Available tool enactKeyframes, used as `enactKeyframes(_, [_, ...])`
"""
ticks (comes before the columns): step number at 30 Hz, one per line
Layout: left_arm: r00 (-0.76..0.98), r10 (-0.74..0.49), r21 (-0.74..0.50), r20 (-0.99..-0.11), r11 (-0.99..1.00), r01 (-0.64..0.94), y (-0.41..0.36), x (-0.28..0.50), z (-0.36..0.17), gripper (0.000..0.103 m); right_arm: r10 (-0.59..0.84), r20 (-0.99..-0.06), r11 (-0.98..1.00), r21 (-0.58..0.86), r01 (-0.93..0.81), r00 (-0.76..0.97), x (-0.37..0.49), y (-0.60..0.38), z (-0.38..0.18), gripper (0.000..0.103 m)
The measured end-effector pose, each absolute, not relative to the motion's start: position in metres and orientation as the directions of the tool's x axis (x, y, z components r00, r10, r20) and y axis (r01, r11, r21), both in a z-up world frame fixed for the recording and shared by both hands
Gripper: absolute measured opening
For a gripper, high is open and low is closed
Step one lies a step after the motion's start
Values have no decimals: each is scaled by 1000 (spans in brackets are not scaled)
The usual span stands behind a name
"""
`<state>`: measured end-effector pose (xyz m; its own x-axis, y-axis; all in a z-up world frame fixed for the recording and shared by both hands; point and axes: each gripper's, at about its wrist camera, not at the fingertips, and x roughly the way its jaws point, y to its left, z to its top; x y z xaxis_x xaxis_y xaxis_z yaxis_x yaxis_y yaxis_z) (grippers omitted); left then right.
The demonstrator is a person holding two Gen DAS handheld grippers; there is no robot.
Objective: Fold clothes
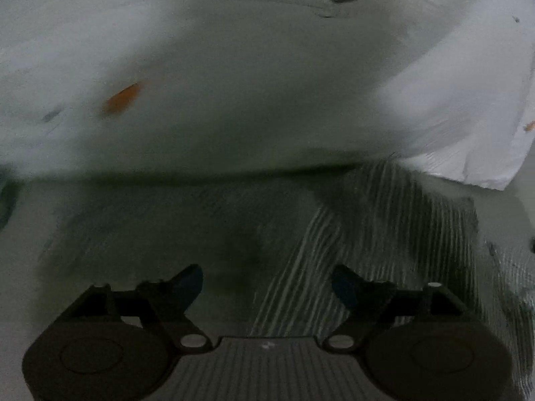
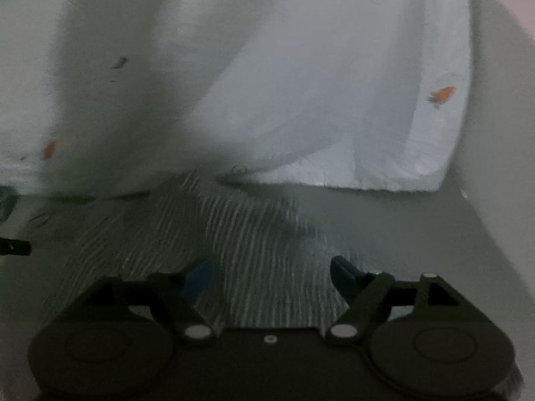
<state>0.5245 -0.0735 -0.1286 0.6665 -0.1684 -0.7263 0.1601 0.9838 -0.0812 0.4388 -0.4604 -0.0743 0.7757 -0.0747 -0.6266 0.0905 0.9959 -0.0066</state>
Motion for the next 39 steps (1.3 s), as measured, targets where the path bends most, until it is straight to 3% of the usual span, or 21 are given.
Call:
enactKeyframes(6, [653, -363, -149, -665, 921, 360, -119, 633, -135, 86, -115, -673, 984, 23, 177, 730, 581, -481, -120, 79])
enactKeyframes(8, [656, -397, -123, -641, 898, 423, -136, 656, -145, 92, -135, -697, 973, 41, 227, 704, 613, -490, -140, 76])
enactKeyframes(10, [653, -411, -70, -635, 874, 482, -153, 673, -163, 92, -145, -763, 968, 21, 248, 630, 630, -495, -164, 55])
enactKeyframes(12, [615, -387, 6, -687, 843, 537, -170, 688, -194, 92, -127, -829, 971, 9, 239, 544, 633, -496, -183, 50])
enactKeyframes(16, [513, -352, 87, -783, 755, 650, -188, 688, -238, 92, -71, -858, 992, -9, 123, 509, 577, -480, -193, 51])
enactKeyframes(22, [538, -385, 192, -750, 652, 734, -197, 650, -254, 98, -18, -846, 993, 47, 109, 533, 528, -488, -180, 60])
enactKeyframes(26, [519, -394, 80, -759, 734, 675, -195, 669, -260, 99, 51, -839, 980, 148, 137, 541, 545, -491, -182, 62])
enactKeyframes(27, [521, -404, 36, -752, 764, 644, -192, 675, -262, 94, 65, -839, 977, 164, 139, 540, 552, -489, -185, 61])
enactKeyframes(29, [601, -400, -20, -693, 843, 538, -181, 681, -260, 55, 88, -841, 973, 186, 133, 533, 564, -480, -190, 47])
enactKeyframes(30, [630, -369, -3, -683, 864, 503, -181, 680, -259, 49, 78, -844, 979, 166, 120, 531, 567, -474, -189, 37])
enactKeyframes(31, [642, -351, 4, -682, 876, 483, -181, 680, -258, 32, 64, -846, 984, 141, 107, 530, 569, -468, -187, 8])
enactKeyframes(32, [647, -340, -9, -682, 889, 458, -179, 681, -257, 22, 39, -841, 992, 96, 78, 539, 572, -461, -183, 7])
enactKeyframes(39, [703, -305, -117, -643, 946, 303, -148, 683, -238, 4, -108, -692, 985, -172, -17, 714, 607, -432, -117, 5])
